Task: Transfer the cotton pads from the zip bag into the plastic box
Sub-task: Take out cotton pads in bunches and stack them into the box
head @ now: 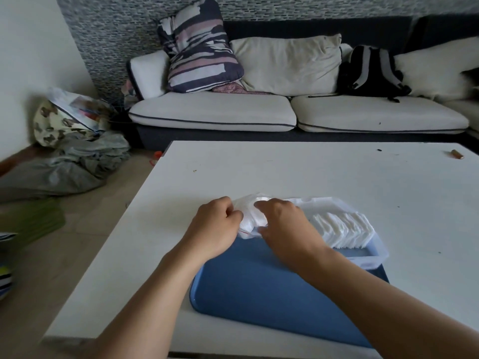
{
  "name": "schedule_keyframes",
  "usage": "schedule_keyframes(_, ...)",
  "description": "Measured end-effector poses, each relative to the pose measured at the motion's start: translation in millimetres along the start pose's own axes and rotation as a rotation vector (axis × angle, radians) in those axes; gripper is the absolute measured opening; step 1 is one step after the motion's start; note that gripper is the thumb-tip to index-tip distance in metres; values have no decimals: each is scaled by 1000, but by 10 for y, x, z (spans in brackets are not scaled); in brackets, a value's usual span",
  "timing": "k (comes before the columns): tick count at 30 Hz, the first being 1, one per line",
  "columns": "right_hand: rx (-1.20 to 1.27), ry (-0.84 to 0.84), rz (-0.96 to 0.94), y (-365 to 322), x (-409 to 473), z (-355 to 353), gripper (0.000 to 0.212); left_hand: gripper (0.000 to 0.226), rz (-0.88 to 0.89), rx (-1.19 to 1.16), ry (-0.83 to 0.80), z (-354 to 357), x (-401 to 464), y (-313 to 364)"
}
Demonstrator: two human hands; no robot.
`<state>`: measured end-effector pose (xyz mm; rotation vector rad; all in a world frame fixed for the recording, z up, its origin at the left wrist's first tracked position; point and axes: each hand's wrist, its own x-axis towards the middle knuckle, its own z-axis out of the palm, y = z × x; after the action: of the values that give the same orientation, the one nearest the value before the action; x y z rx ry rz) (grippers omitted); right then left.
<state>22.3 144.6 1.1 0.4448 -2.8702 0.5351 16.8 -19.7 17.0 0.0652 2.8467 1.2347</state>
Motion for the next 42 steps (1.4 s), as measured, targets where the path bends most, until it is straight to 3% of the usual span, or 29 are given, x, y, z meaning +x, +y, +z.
schedule_keyframes(5,84,-189,-87,-30,38,60,48,22,5,-54,-5,10,-42,17)
schedule_keyframes(11,34,-232,-123,-150,63,-25,17,26,45,-86,-68,25,-82,39)
schedule_keyframes(17,123,-212,2,-141,111,102,45,22,10,-63,-70,33,-89,58)
schedule_keyframes(25,123,-220,-28,-91,67,147,22,25,-20,-53,-112,48,-65,44)
schedule_keyframes(30,75,-254,12,-52,62,237,29,14,-179,-90,-129,94,-19,-36)
schedule_keyframes(34,238,-232,-19,-20,47,262,24,16,-540,-439,-184,138,-9,-20)
schedule_keyframes(37,347,-165,-95,1,26,291,17,26,-564,-640,-174,192,71,-56)
schedule_keyframes(42,416,-192,-72,-49,-58,134,5,32,-570,-696,-120,207,142,-106)
